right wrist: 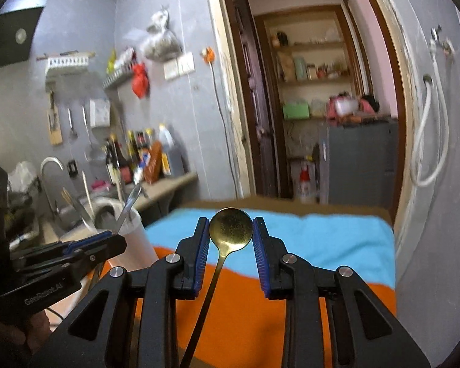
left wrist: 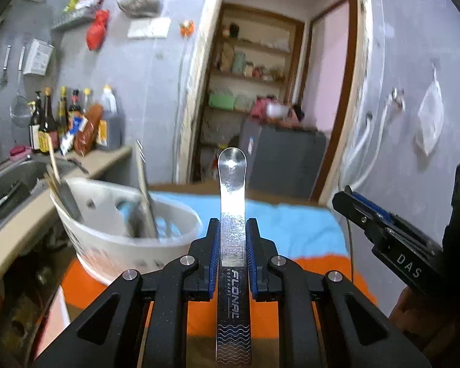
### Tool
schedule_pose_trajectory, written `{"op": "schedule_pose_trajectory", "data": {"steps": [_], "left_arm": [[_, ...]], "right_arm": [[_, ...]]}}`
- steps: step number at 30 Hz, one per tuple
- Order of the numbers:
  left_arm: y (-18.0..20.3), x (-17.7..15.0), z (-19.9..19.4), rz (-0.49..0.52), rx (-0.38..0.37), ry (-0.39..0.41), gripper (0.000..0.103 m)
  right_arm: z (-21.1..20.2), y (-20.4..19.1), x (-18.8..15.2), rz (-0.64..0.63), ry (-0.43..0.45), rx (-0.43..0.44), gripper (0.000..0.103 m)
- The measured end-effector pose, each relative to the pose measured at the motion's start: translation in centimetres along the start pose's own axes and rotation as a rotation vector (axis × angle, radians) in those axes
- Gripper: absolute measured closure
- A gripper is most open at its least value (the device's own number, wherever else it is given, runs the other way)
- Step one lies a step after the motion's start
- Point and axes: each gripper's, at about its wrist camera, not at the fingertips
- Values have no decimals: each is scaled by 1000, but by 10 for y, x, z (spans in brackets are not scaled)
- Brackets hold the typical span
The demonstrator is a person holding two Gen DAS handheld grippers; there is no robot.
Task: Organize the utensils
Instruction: 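Lift the knife with the left tool while the right tool lifts the gold spoon toward the basket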
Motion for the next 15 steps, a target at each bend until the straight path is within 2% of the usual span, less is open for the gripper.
{"op": "schedule_pose_trajectory", "data": {"steps": [4,10,15], "left_arm": [[-37,29,-19,-67,32,71,90],[-117,61,-34,-166,92,190,90],[-188,68,-27,-282,123,270,90]], "right_arm": [[6,-23,24,3,89,56,78],[23,-55,47,32,219,135,77],[46,-77,50,60,329,135,77]]}}
Point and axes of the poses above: each gripper's, at about its wrist camera, not at the fingertips, and z roughly the way its jaws point, y to its right, x to its top, and after that the axes turned 10 degrees about z, right-handed
